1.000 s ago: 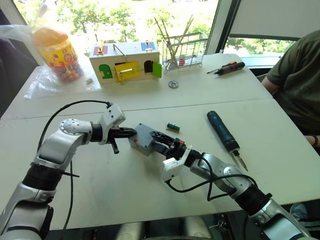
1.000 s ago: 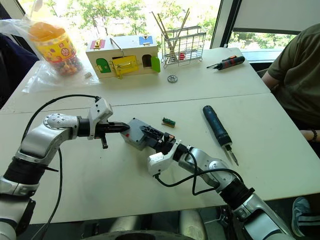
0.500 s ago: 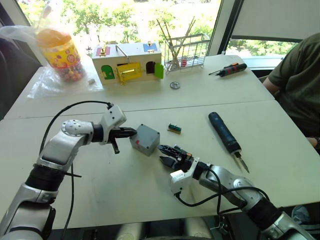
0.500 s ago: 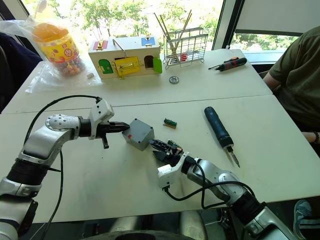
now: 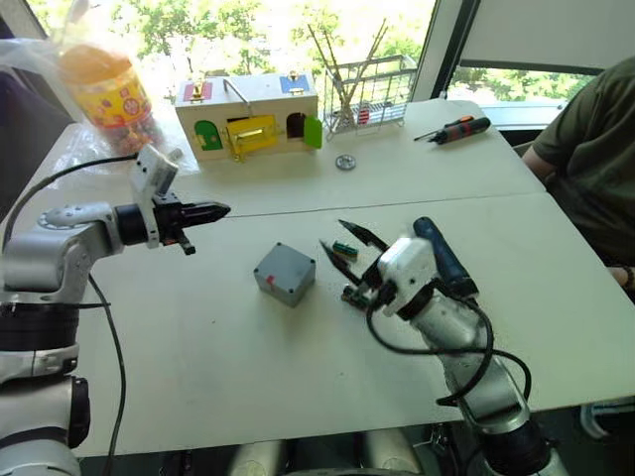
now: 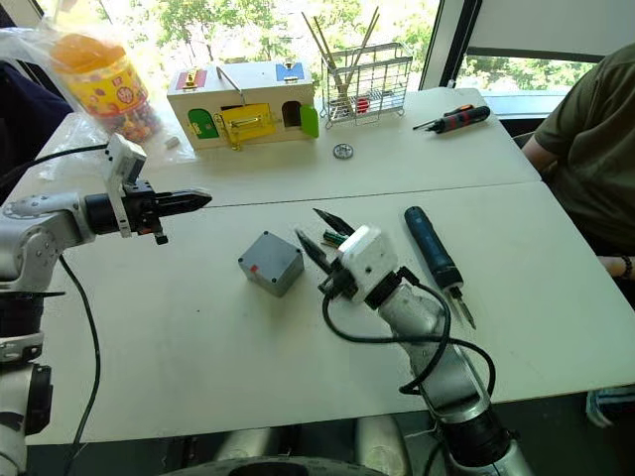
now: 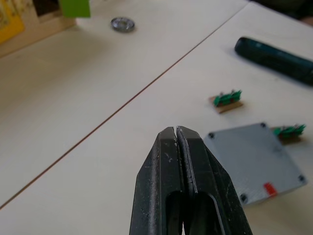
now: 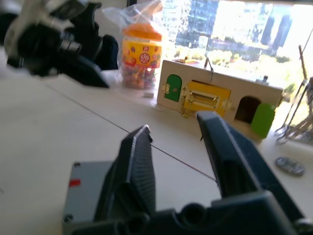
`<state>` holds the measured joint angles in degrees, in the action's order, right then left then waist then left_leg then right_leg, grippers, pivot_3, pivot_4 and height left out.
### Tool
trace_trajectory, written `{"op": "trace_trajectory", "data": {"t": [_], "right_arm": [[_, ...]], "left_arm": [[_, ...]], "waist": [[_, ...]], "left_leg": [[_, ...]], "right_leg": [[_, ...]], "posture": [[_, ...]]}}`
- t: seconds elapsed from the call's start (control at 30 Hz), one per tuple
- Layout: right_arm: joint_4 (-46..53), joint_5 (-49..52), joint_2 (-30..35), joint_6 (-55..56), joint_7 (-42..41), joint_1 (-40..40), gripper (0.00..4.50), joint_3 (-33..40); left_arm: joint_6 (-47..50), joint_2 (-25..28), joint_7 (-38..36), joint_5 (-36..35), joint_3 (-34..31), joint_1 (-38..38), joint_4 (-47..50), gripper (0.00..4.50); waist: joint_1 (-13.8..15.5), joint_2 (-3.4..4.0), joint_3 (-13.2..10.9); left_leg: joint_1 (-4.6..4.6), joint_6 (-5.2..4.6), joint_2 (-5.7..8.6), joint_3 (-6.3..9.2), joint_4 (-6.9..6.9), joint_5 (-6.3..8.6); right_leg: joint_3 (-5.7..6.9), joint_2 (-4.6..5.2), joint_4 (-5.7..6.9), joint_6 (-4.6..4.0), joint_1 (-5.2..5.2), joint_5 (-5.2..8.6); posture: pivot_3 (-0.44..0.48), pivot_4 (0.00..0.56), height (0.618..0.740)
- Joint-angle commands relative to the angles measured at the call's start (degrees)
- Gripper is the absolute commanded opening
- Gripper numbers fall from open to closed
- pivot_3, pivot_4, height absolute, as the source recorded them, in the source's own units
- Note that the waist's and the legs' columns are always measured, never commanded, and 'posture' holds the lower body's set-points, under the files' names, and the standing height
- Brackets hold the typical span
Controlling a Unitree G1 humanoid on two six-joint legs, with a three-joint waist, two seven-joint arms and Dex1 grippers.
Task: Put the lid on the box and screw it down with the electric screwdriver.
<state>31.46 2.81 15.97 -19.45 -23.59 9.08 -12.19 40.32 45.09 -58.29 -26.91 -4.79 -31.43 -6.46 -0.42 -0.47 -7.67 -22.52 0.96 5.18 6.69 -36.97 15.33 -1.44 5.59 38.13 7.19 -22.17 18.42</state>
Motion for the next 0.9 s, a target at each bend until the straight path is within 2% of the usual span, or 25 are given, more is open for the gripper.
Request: {"op": "trace_trajectory", "data": {"t": [0.03, 0.13, 0.23, 0.47, 0.6, 0.9], "right_arm": [[4.0, 7.1, 0.9, -14.2, -2.2, 1.2, 0.02, 2.4], [4.6, 10.7, 4.6, -24.4, -5.7, 1.6, 0.02, 0.3], [5.2, 14.7, 3.9, -31.7, -5.7, 2.6, 0.02, 0.6], [1.0, 16.0, 2.9, -37.8, -5.4, 8.2, 0.02, -4.5], [-4.5, 13.9, 2.3, -35.5, -4.8, 11.0, 0.02, -7.3], [-11.5, 11.3, 2.8, -29.5, -6.1, 13.2, 0.02, -8.6]], "left_arm": [[-7.1, -1.8, -0.3, 4.0, 3.3, 1.1, -1.2, 0.00], [-10.6, -2.8, -0.7, 7.5, 6.9, 2.6, -2.4, 0.00], [-9.9, -4.2, -0.7, 7.7, 8.3, 3.6, -1.8, 0.00], [-7.9, -6.0, -0.2, 7.4, 9.1, 7.2, 3.5, 0.00], [-6.5, -5.1, -0.6, 7.0, 9.4, 10.0, 7.6, 0.00], [-2.2, -4.6, 0.8, 5.0, 7.6, 14.7, 15.6, 0.00]], "waist": [[0.4, -0.02, 0.0], [0.7, -0.01, 0.0], [0.6, -0.01, 0.0], [-0.5, 0.00, 0.0], [-0.5, 0.00, 0.0], [-0.4, 0.02, 0.0]], "left_leg": [[-0.01, -0.21, 0.01, 0.01, -0.01, 0.12], [-0.07, -0.22, 0.03, -0.02, 0.00, 0.13], [-0.12, -0.24, 0.00, -0.02, 0.01, 0.14], [-0.19, -0.25, -0.02, -0.01, 0.06, 0.15], [-0.21, -0.24, -0.02, -0.02, 0.07, 0.14], [-0.21, -0.25, 0.00, -0.02, 0.05, 0.14]], "right_leg": [[0.00, 0.01, 0.00, 0.00, -0.01, 0.00], [-0.02, 0.05, -0.04, 0.00, -0.09, 0.00], [-0.03, 0.09, 0.00, -0.01, -0.13, 0.00], [-0.04, 0.10, 0.02, -0.01, -0.16, -0.01], [-0.03, 0.11, 0.01, -0.01, -0.22, -0.01], [-0.02, 0.14, 0.00, 0.00, -0.26, -0.01]], "posture": [[0.000, 0.150, 0.740], [0.000, 0.150, 0.740], [0.000, 0.150, 0.740], [0.000, 0.150, 0.740], [0.000, 0.150, 0.740], [0.000, 0.150, 0.740]]}}
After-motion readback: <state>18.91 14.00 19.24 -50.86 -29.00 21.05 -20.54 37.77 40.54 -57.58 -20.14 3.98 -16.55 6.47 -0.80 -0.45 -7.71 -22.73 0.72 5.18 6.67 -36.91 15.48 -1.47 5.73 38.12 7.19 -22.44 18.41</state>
